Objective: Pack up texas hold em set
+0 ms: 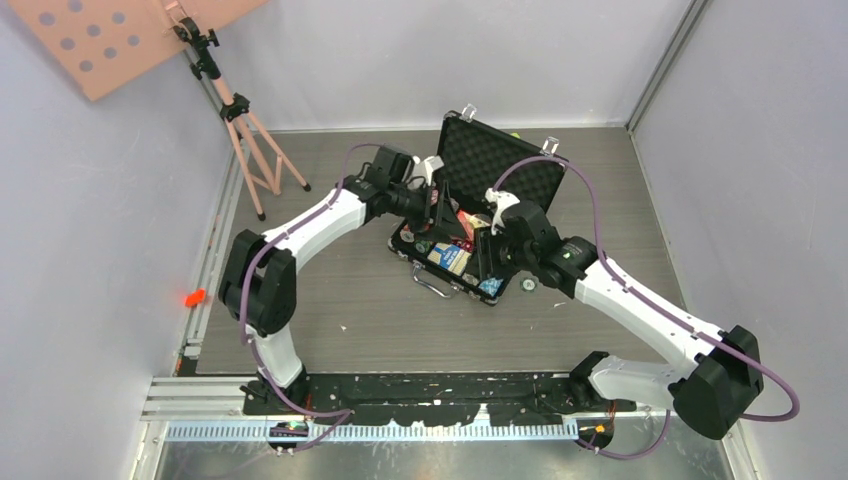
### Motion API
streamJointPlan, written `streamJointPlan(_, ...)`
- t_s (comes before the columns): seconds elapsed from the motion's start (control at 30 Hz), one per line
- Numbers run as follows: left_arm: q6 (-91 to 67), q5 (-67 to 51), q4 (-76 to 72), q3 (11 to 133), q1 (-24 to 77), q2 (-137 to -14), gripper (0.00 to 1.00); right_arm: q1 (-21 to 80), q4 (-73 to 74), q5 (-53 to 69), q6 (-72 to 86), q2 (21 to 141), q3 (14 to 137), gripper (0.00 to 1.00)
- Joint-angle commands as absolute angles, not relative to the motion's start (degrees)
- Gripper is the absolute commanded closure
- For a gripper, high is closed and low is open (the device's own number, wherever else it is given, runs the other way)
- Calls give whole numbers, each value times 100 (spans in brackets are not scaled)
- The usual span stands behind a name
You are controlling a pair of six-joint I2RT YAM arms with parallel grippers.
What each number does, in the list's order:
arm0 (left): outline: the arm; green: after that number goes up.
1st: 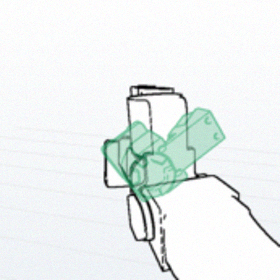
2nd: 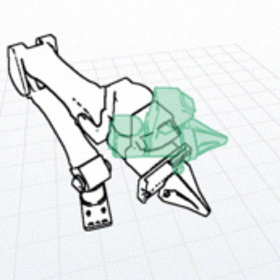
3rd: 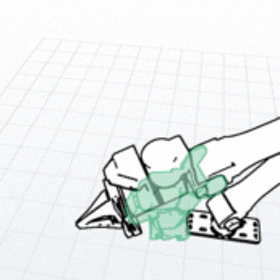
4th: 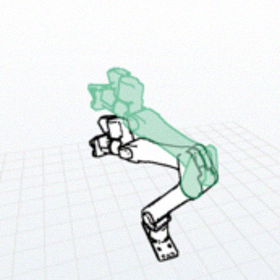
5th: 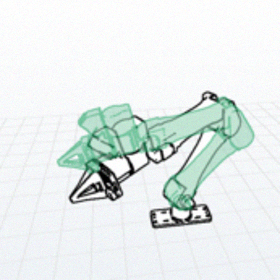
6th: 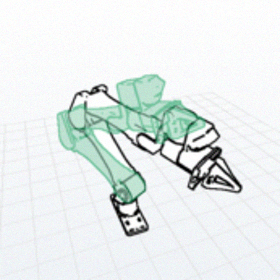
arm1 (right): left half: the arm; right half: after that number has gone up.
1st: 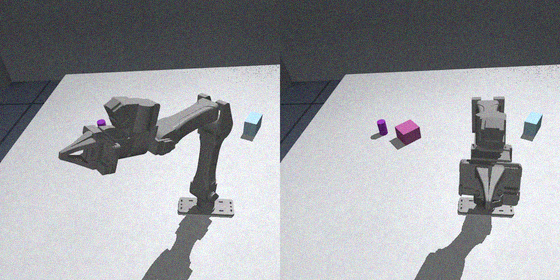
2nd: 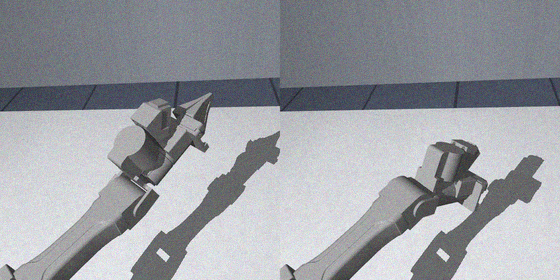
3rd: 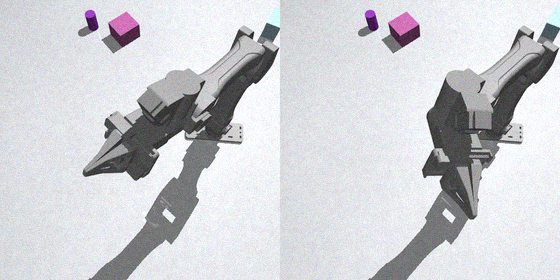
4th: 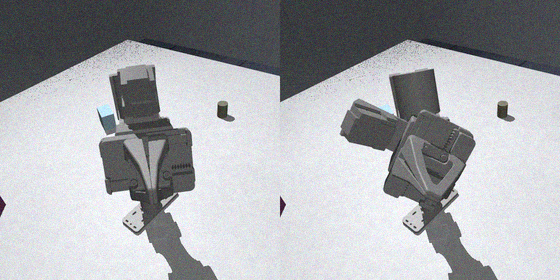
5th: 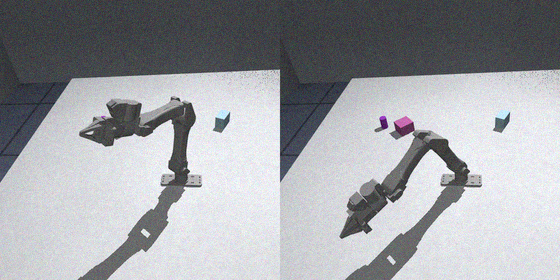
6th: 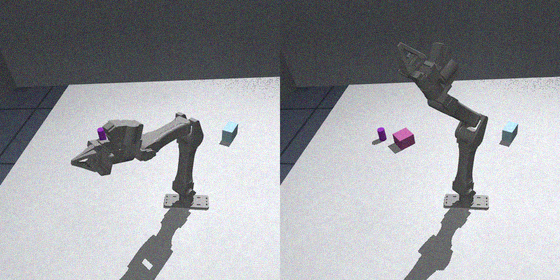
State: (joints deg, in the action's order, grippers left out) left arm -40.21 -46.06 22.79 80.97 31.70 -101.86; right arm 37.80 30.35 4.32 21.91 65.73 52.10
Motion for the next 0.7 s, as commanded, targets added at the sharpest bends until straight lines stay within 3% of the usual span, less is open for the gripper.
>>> streamJointPlan(0.0, -4038, -5034, 2654, 8358, 3287, -10259, 40, 3826, 2513, 609, 1824, 6585, 5680, 81)
streamJointPlan(0.27, -4086, -5229, 2687, 8394, 3400, -10369, 42, 3863, 2468, 651, 1637, 6918, 5959, 81)
streamJointPlan(0.47, -4070, -5261, 2739, 8394, 3419, -10436, 72, 3876, 2387, 700, 1598, 6937, 5994, 82)
streamJointPlan(0.67, -4063, -5230, 2790, 8380, 3466, -10528, 70, 3885, 2330, 839, 1567, 6979, 6006, 82)
